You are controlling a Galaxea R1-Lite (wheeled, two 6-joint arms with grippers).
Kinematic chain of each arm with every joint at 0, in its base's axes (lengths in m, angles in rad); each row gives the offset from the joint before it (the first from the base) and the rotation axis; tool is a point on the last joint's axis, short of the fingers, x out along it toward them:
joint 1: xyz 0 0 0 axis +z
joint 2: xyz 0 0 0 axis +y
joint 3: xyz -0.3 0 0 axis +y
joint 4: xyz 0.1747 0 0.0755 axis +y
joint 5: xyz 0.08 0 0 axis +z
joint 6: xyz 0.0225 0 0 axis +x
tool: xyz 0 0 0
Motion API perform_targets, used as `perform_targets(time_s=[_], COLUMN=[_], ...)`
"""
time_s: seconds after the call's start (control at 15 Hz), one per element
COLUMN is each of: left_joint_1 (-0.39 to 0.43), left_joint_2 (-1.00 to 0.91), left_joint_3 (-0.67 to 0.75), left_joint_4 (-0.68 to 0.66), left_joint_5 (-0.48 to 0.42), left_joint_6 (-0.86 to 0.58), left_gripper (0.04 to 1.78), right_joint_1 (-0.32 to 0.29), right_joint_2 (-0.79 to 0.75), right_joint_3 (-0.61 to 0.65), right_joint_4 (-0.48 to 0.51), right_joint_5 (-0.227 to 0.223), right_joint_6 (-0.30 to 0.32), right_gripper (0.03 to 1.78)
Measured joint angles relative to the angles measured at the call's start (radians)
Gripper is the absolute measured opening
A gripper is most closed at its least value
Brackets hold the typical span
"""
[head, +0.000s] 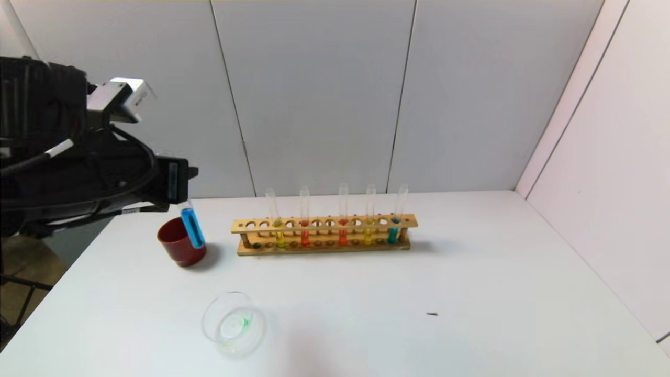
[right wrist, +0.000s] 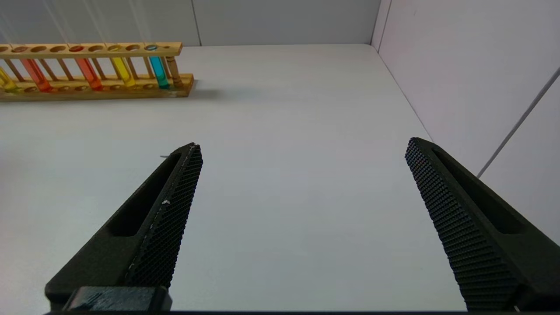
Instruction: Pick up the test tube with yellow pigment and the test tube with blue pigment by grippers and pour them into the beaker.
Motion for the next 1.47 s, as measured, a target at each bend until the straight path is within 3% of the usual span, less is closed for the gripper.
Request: perform_targets(time_s=[0.27,0.6,1.13,1.47], left_joint_1=[0.001,0.003,0.003,0.002], left_joint_2=[-0.105,-0.129,0.056,0.19], left_joint_3=[0.128,0.181,0.168,0.154], left_joint_4=[0.066,0.174,0.202,0.197], left_joint_5=[0.003,0.032,0.243,0.274], left_joint_6=[0.004,0.065,0.228,0.272], left_gripper=[0.34,0.34,0.34,0.34], right_joint_1=[0.0,0.0,0.0,0.0], right_joint_2=[0.0,0.0,0.0,0.0], right_joint_3=[0.0,0.0,0.0,0.0], right_joint_4=[0.0,0.0,0.0,0.0], right_joint_5=[0.0,0.0,0.0,0.0], right_joint_6=[0.0,0.0,0.0,0.0], right_gripper=[1.7,1.7,1.7,1.7])
